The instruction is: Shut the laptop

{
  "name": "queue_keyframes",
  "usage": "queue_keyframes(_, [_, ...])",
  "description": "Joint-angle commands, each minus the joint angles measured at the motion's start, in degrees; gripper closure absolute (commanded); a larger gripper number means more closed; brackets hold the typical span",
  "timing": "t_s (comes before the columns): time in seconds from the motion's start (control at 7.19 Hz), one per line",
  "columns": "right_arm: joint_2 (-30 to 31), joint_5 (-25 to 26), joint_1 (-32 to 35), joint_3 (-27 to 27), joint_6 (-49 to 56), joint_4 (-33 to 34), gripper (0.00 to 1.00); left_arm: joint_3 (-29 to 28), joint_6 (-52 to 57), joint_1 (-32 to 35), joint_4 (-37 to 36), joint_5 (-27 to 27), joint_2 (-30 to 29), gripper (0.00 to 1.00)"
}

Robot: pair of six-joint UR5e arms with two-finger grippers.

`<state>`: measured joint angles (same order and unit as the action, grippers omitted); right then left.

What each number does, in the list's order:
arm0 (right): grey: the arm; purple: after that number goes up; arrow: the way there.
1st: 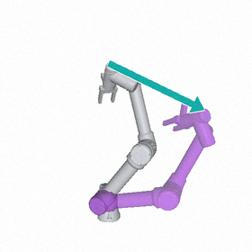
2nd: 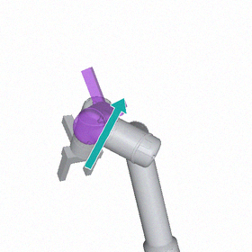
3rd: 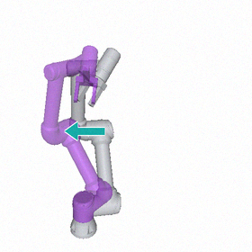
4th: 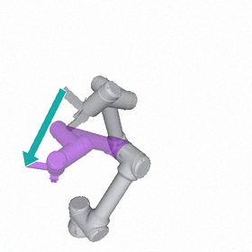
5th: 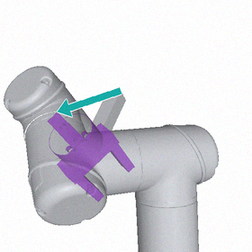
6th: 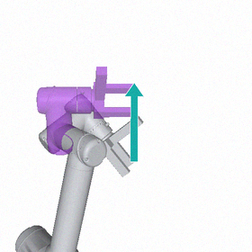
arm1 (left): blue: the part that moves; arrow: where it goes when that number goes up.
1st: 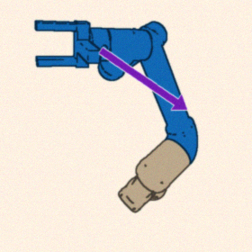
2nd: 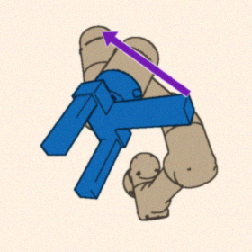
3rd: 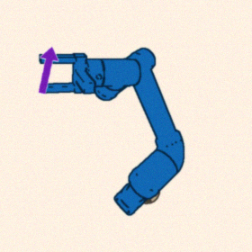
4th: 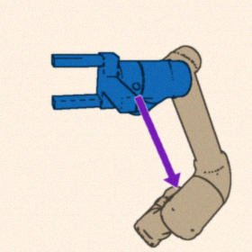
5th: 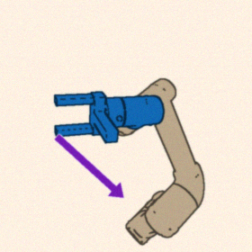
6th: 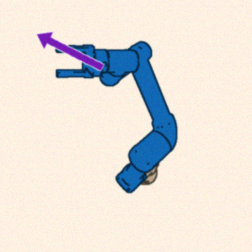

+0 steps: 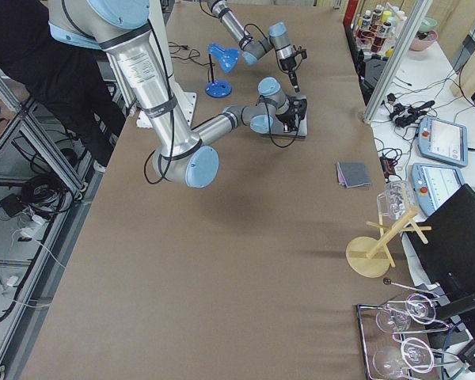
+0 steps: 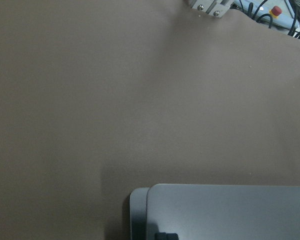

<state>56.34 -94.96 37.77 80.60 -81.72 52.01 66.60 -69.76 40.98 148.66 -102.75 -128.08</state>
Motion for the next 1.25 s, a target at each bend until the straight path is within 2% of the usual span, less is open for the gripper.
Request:
queue_keyframes(0.0, [-0.09,-3.36,1.77,2.0,0.41,0.45,1.0,6.74,0.15,3.2,-7.54,-7.75,0.29,1.0])
queue_keyframes(0.14, [0.78,-9.83,5.09,3.49,0.85,0.63,1.0,12.27,0.5,6.8,-15.95,-14.78,0.73,0.81])
queue_keyframes(0.28, [2.96,-14.77,8.34,4.47,1.9,0.55,0.48,17.63,4.68,10.32,-22.21,-19.9,2.38,0.57])
queue_keyframes(0.42, [6.9,-15.95,10.81,7.61,8.35,0.55,0.0,23.08,11.68,11.13,-24.8,-20.12,6.05,0.02])
queue_keyframes(0.56, [11.38,-18.92,13.53,9.64,15.72,0.63,0.0,25.74,15.15,14.8,-29.09,-23.26,8.88,0.02])
queue_keyframes(0.7, [14.21,-24.95,19.21,9.84,20.5,1.94,0.0,28.21,23.1,18.84,-36.79,-26.68,9.51,0.02])
queue_keyframes(0.83, [18.67,-30.49,24.84,10.45,29.24,2.56,0.0,32.5,32.75,21.49,-46.09,-26.71,13.0,0.02])
queue_keyframes(0.97, [23.68,-33.94,29.85,10.8,38.64,2.65,0.0,36.28,43.72,25.08,-56.36,-26.37,15.64,0.02])
queue_keyframes(1.11, [28.25,-36.41,34.52,10.72,47.61,2.74,0.0,38.58,57.41,29.55,-62.04,-26.36,19.93,0.02])
